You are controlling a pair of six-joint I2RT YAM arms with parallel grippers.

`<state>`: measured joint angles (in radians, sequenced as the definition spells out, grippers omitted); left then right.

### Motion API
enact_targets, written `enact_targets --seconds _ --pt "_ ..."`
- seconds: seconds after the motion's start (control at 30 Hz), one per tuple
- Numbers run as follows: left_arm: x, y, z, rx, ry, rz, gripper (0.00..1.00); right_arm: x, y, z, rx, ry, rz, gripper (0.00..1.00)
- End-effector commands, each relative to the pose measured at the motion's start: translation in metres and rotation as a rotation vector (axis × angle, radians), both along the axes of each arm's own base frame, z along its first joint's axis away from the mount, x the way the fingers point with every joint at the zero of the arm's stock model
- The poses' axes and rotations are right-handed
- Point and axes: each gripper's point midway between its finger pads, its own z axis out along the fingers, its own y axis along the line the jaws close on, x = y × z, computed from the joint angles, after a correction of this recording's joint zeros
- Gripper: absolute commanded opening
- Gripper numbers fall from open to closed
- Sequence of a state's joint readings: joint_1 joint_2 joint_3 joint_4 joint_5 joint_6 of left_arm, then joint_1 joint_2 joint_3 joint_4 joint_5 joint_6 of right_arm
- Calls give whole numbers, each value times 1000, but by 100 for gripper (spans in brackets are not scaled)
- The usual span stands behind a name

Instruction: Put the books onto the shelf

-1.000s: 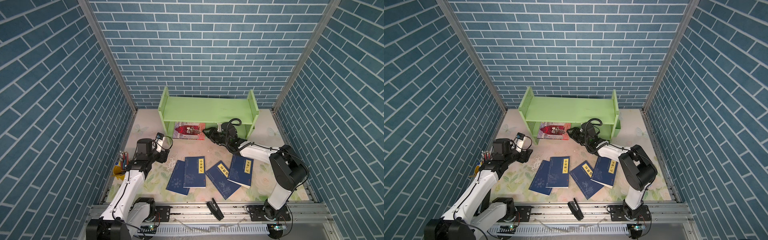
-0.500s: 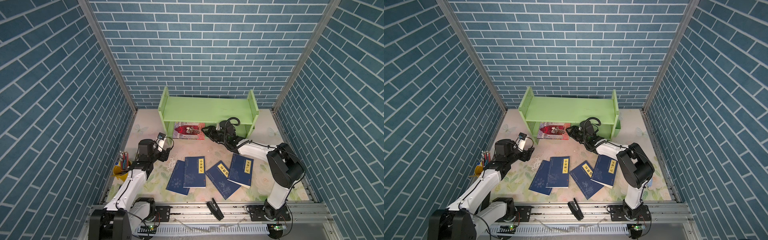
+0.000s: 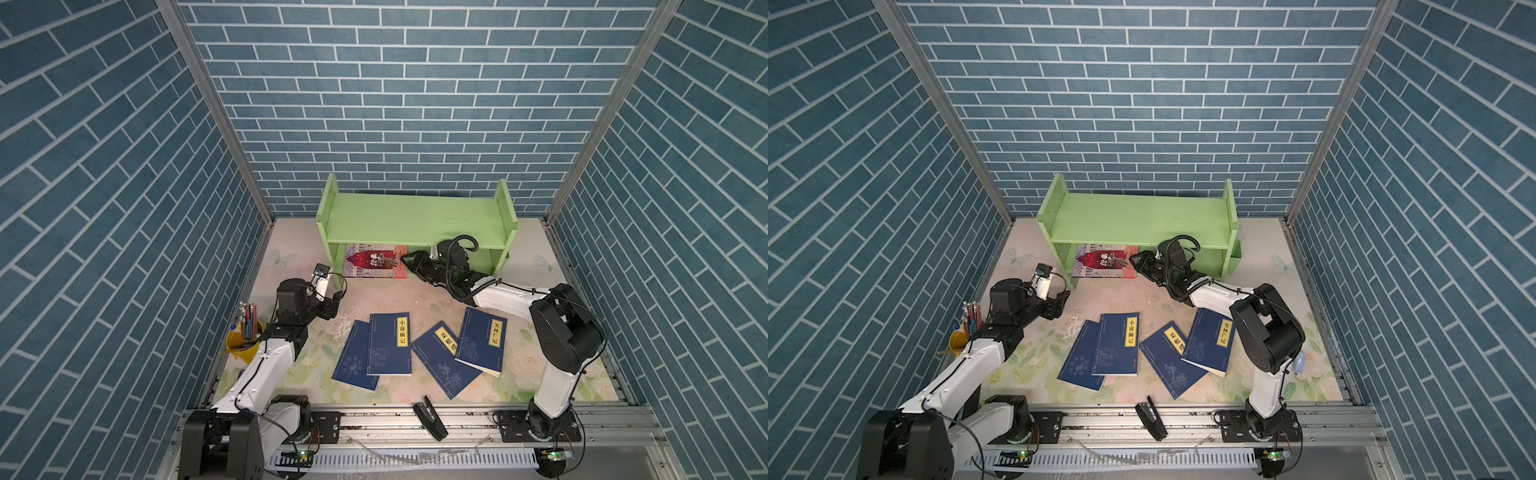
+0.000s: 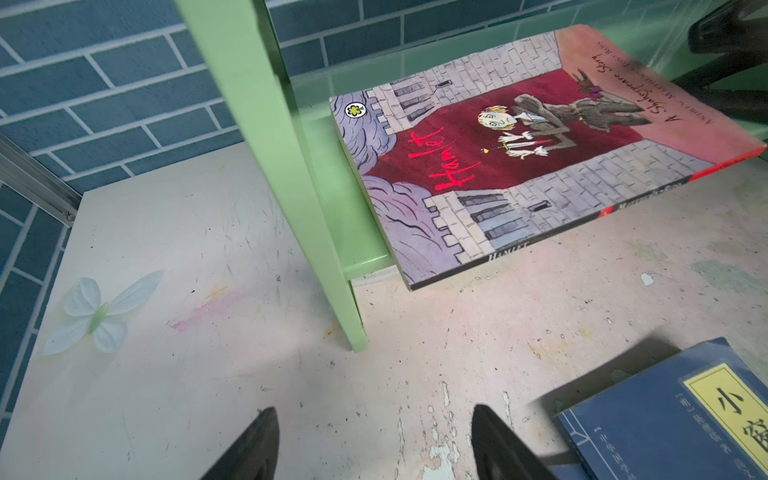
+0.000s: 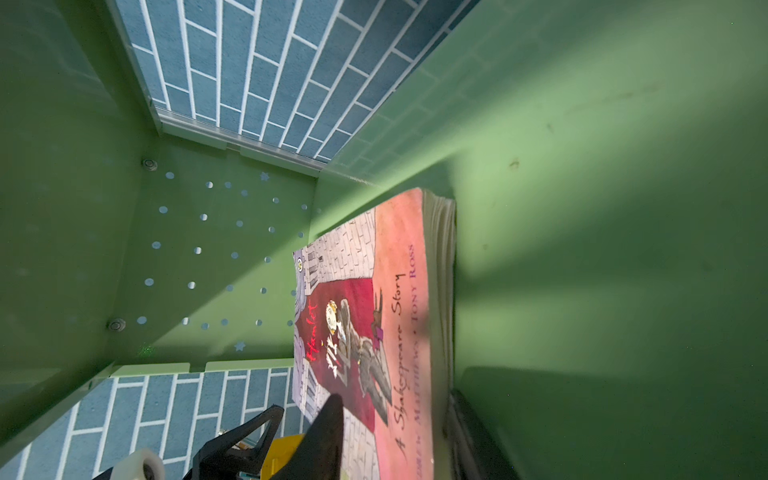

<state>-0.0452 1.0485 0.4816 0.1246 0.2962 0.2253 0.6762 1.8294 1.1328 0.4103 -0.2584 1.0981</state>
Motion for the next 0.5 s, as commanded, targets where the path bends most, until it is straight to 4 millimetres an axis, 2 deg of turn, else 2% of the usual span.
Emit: enact_targets --seconds 0.0,0.47 --pt "4 1 -1 -20 -11 14 74 1 9 3 -16 -43 32 42" --pt "13 2 6 -49 -34 35 75 0 21 7 5 -50 42 43"
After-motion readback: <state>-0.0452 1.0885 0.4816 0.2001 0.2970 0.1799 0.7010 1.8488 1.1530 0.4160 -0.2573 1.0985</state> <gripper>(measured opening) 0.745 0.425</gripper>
